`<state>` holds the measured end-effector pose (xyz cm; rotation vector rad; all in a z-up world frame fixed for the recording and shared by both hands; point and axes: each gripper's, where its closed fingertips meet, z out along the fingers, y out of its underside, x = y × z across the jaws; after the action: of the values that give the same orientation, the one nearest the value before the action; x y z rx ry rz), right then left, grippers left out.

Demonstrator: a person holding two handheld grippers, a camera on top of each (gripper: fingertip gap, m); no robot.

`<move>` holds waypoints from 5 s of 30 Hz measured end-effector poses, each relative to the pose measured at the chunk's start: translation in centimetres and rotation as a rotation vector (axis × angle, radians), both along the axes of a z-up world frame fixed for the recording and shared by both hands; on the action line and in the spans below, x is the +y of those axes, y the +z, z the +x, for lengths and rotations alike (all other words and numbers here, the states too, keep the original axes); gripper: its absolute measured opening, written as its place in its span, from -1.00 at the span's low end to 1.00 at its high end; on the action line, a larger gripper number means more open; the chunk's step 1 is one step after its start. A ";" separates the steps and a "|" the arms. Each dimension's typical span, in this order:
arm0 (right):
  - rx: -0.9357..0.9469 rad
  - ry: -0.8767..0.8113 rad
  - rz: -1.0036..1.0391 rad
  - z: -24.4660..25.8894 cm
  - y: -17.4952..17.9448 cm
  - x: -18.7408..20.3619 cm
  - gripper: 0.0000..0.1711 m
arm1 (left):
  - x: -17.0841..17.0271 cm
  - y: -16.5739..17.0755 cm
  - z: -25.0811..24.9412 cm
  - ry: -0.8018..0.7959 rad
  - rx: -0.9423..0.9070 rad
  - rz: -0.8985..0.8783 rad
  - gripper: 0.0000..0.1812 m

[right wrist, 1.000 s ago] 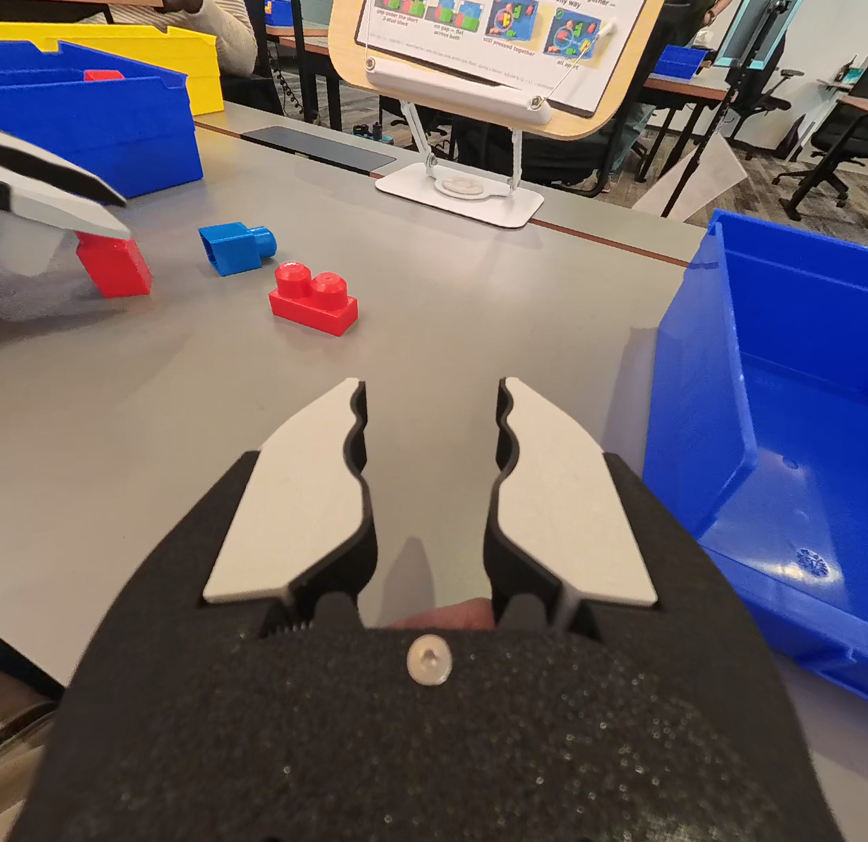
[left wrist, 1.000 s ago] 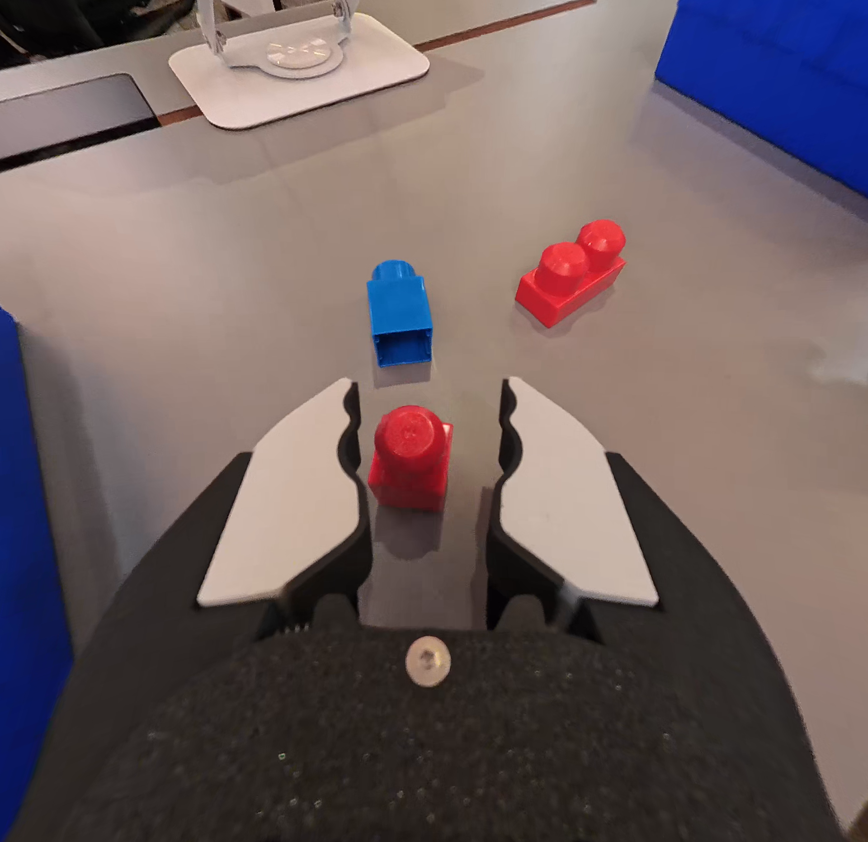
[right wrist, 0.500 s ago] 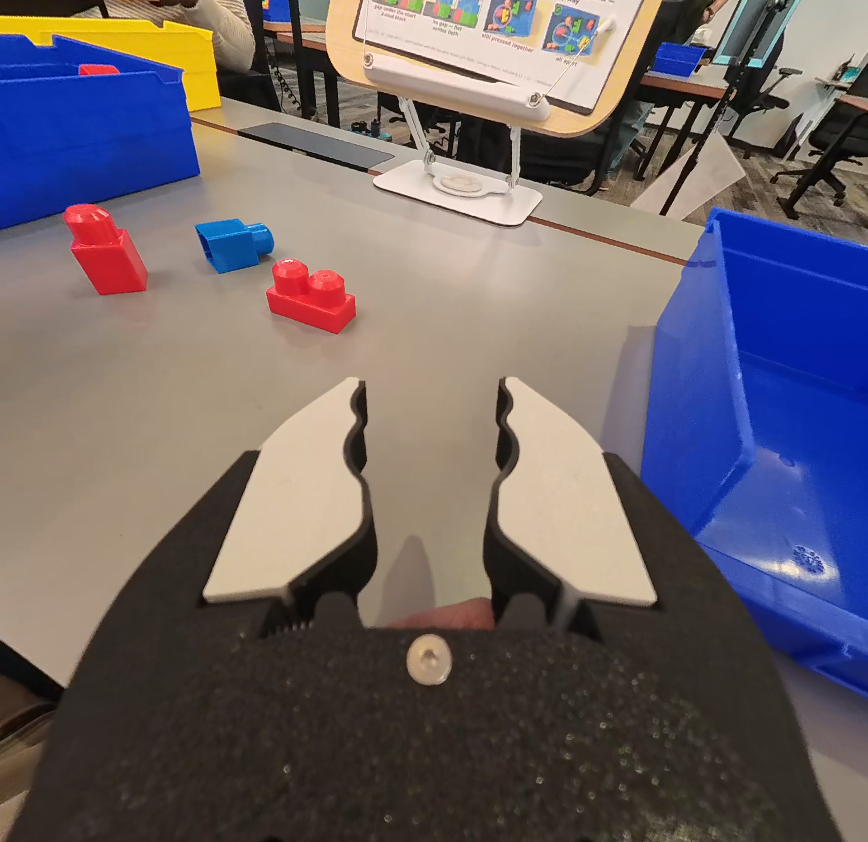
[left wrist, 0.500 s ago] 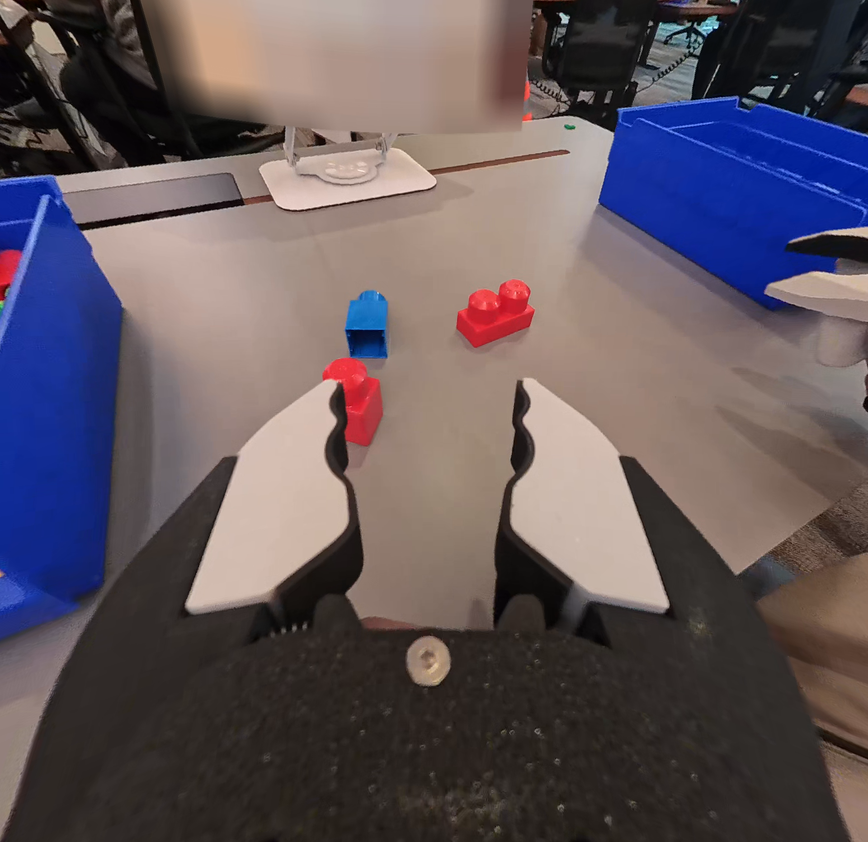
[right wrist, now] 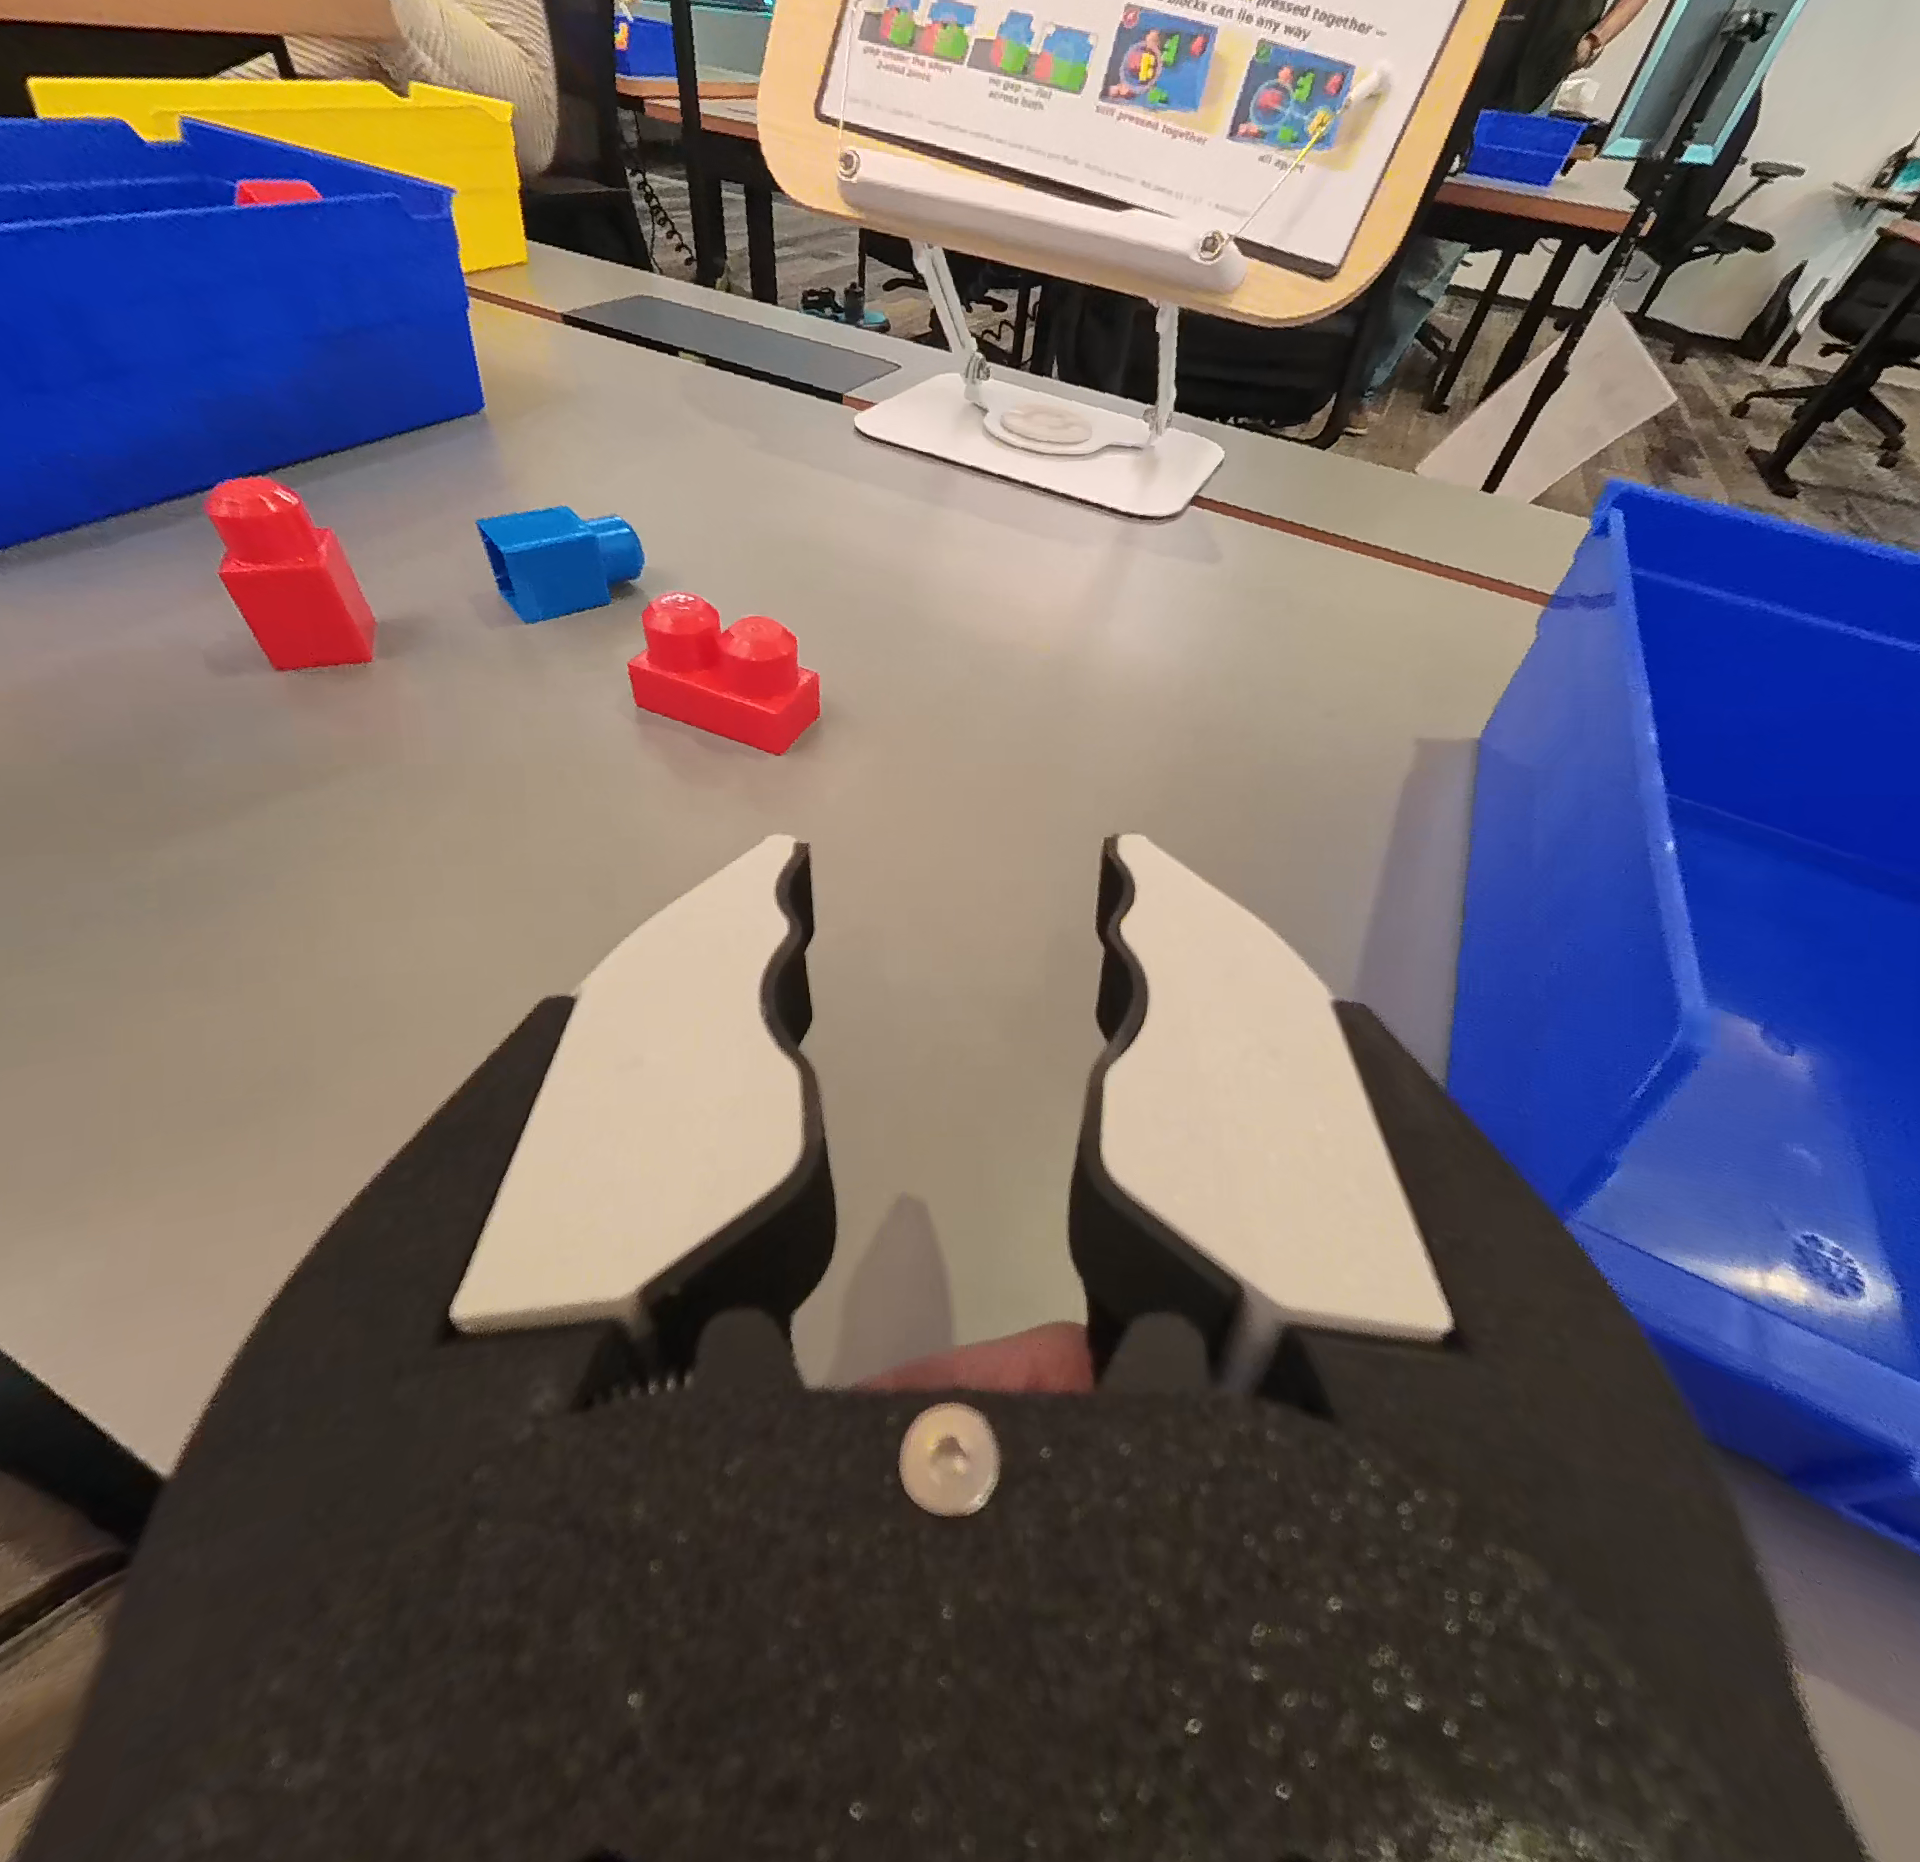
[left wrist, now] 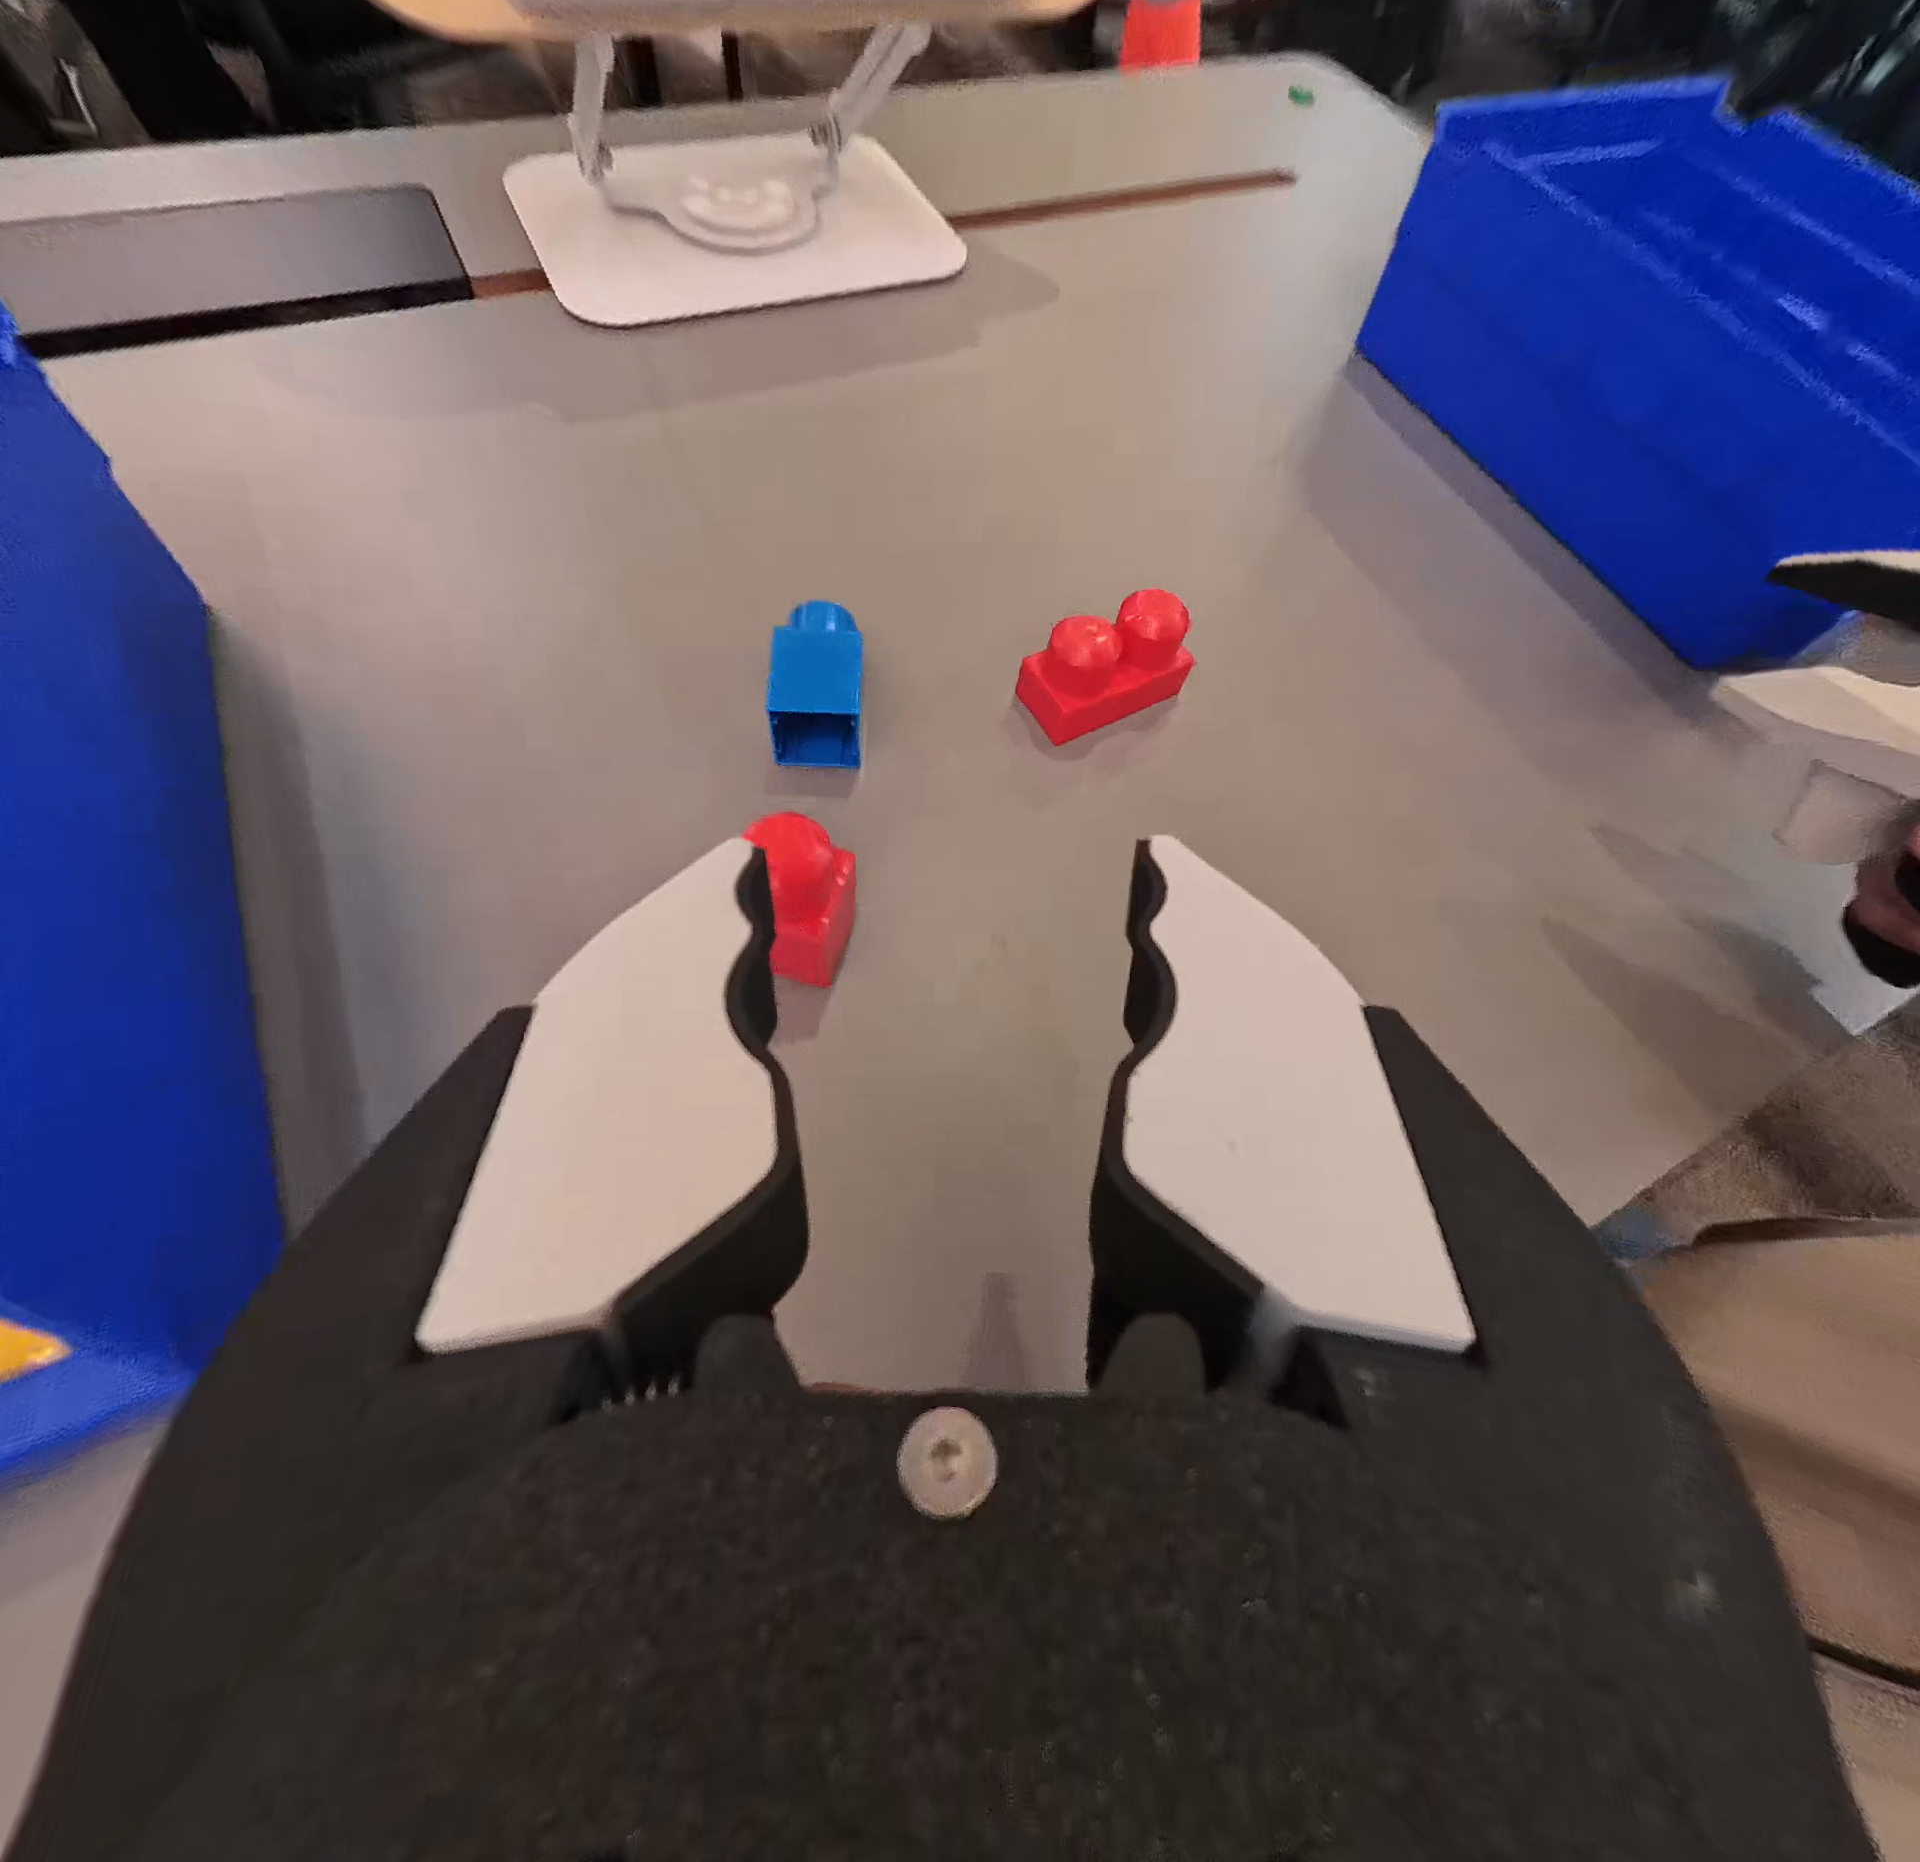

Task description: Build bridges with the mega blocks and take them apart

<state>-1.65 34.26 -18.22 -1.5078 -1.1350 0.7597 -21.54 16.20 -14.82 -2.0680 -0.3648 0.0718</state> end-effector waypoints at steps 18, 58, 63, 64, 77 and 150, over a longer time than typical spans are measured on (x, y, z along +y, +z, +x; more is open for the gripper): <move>0.044 0.015 -0.060 0.6 0.3 0.2 -0.39 | 12.5 -8.3 -7.6 -0.124 -0.230 -0.854 -0.35; 0.058 0.023 -0.071 1.0 0.5 0.1 -0.39 | 12.6 -7.7 -7.1 -0.207 -0.173 -0.732 -1.00; 0.061 0.018 -0.073 1.2 0.5 0.3 -0.39 | 9.3 -3.0 -2.7 -0.337 -0.182 -0.518 -0.82; 0.060 0.018 -0.074 1.1 0.4 0.3 -0.39 | 8.2 -2.2 -1.9 -0.356 -0.168 -0.466 -0.75; 0.029 0.018 -0.042 0.3 -0.3 -0.3 -0.39 | -3.9 -1.9 4.2 0.073 0.288 0.244 -0.02; 0.032 0.018 -0.055 0.7 -0.1 0.1 -0.40 | -3.7 -8.7 -7.0 -0.764 0.490 -1.752 -0.66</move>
<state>-0.95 34.39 -18.29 -1.5269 -1.1132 0.8306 -28.56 12.48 -23.50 -3.5220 1.2689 0.5771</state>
